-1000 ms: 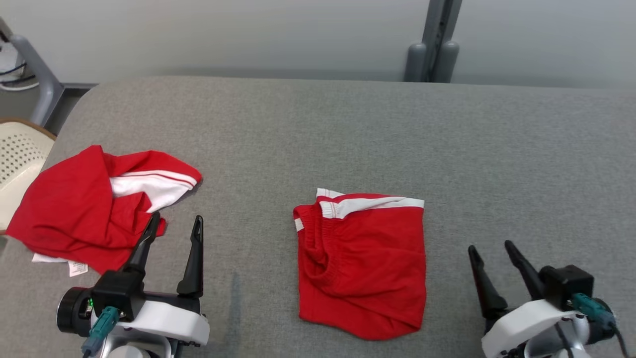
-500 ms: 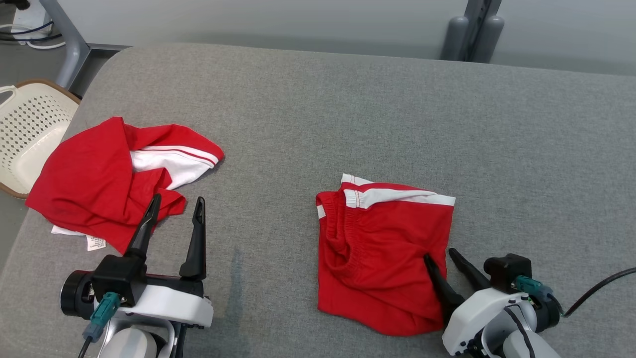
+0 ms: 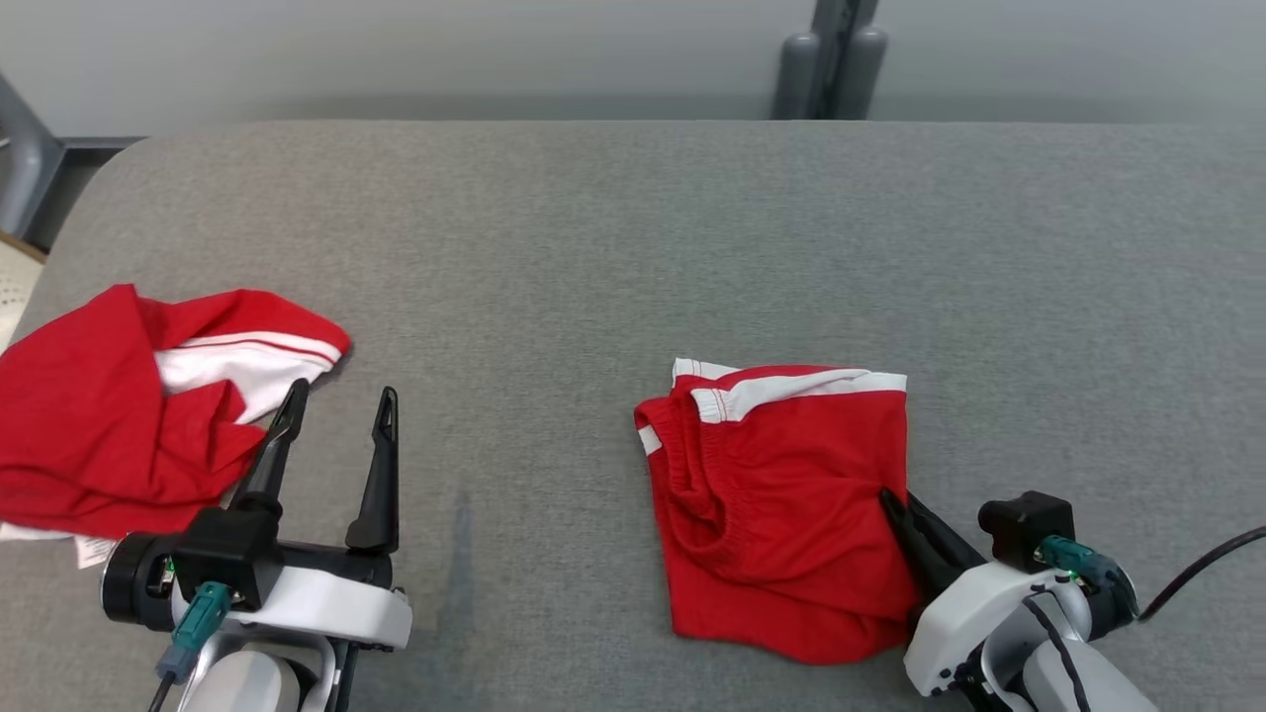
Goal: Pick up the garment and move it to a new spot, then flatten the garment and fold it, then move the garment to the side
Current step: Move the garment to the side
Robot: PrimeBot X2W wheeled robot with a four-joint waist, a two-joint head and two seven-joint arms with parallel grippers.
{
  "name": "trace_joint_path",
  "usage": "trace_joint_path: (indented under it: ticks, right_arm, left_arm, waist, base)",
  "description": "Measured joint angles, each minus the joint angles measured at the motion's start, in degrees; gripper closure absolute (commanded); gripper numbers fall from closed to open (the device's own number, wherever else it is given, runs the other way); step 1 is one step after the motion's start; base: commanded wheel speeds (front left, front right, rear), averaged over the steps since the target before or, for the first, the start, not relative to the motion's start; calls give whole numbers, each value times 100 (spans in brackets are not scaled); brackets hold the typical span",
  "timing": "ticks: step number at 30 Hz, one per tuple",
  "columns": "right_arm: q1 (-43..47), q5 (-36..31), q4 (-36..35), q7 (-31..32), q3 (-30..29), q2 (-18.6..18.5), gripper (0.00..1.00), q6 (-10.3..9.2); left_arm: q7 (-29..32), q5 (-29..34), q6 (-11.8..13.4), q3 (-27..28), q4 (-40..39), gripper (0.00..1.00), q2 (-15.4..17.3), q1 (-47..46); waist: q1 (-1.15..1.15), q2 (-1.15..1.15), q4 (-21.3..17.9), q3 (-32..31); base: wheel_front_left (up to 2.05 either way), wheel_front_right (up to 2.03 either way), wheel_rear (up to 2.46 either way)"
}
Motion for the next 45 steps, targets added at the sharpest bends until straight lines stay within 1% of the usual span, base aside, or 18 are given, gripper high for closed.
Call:
trace_joint_path:
  ticks: [1, 2, 7, 11, 14, 18, 20, 21, 25, 28, 30, 35, 36, 37, 38, 39, 43, 45]
  right_arm:
    - [-22, -18, 9, -2, 19, -30, 100, 0]
    - [-22, -18, 9, -2, 19, -30, 100, 0]
    - [-174, -21, 99, -40, 112, -218, 100, -1]
    - [-467, -11, 234, -63, 233, -411, 100, -1]
    - [-777, 51, 389, -154, 300, -587, 100, -1]
    - [-1317, 112, 713, -293, 196, -971, 100, -1]
    - [-1622, 147, 893, -353, 41, -1201, 100, -1]
    - [-1895, 182, 1089, -404, -165, -1451, 100, -1]
    - [-2391, 170, 1460, -456, -643, -1798, 100, -1]
    - [-2652, 42, 1724, -466, -1001, -2073, 100, -1]
    - [-2807, -46, 1744, -469, -1206, -2170, 100, -1]
    - [-2946, -352, 1876, -471, -1682, -2217, 100, -1]
    - [-2947, -413, 1879, -471, -1771, -2189, 85, -1]
    - [-2949, -492, 1884, -471, -1859, -2154, 60, -1]
    - [-2948, -594, 1893, -471, -1952, -2120, 9, -1]
    - [-2943, -664, 1906, -471, -2090, -2078, 0, -1]
    - [-2746, -942, 1903, -472, -2571, -1945, 0, -1]
    - [-2597, -1033, 1786, -472, -2799, -1858, 0, -1]
  left_arm:
    - [0, 11, -3, -9, -24, 0, 10, -2]
    - [0, 11, -3, -9, -24, 0, 10, -2]
    - [18, 63, -34, -108, -160, 0, 41, -5]
    - [79, 107, -46, -189, -292, 0, 58, -37]
    - [165, 145, -57, -254, -434, 0, 92, -136]
    - [280, 237, -124, -360, -598, 0, 126, -390]
    - [316, 281, -183, -455, -668, 0, 115, -616]
    - [343, 359, -253, -555, -743, 0, 83, -855]
    - [431, 489, -326, -697, -866, 0, 78, -1239]
    - [470, 601, -405, -800, -967, 0, 83, -1478]
    - [488, 648, -423, -843, -1048, 0, 103, -1592]
    - [532, 743, -459, -929, -1145, 0, 161, -1737]
    - [532, 748, -459, -939, -1149, 0, 161, -1754]
    - [533, 748, -459, -943, -1146, 0, 170, -1756]
    - [533, 747, -459, -944, -1134, 0, 185, -1756]
    - [533, 746, -459, -944, -1123, 0, 192, -1755]
    - [521, 704, -469, -969, -1045, 0, 182, -1741]
    - [505, 688, -465, -966, -991, 0, 194, -1697]
  waist:
    - [0, 0, -89, -10]
    - [0, 0, -89, -10]
    - [0, 0, -587, -62]
    - [0, 0, -1014, -72]
    - [0, 0, -1327, -30]
    - [0, 0, -1609, 178]
    - [0, 0, -1672, 353]
    - [0, 0, -1689, 561]
    - [0, 0, -1660, 989]
    - [0, 0, -1594, 1294]
    - [0, 0, -1542, 1487]
    - [0, 0, -1417, 1866]
    - [0, 0, -1398, 1906]
    - [0, 0, -1389, 1932]
    - [0, 0, -1395, 1938]
    - [0, 0, -1411, 1928]
    - [0, 0, -1489, 1807]
    - [0, 0, -1527, 1718]
  base:
    - [0, 0, 0]
    - [0, 0, 0]
    - [0, 0, 0]
    - [0, 0, 0]
    - [0, 0, 0]
    - [0, 0, 0]
    - [0, 0, 0]
    - [0, 0, 0]
    - [0, 0, 0]
    - [0, 0, 0]
    - [0, 0, 0]
    - [0, 0, 0]
    - [0, 0, 0]
    - [0, 0, 0]
    - [0, 0, 0]
    - [0, 0, 0]
    - [0, 0, 0]
    - [0, 0, 0]
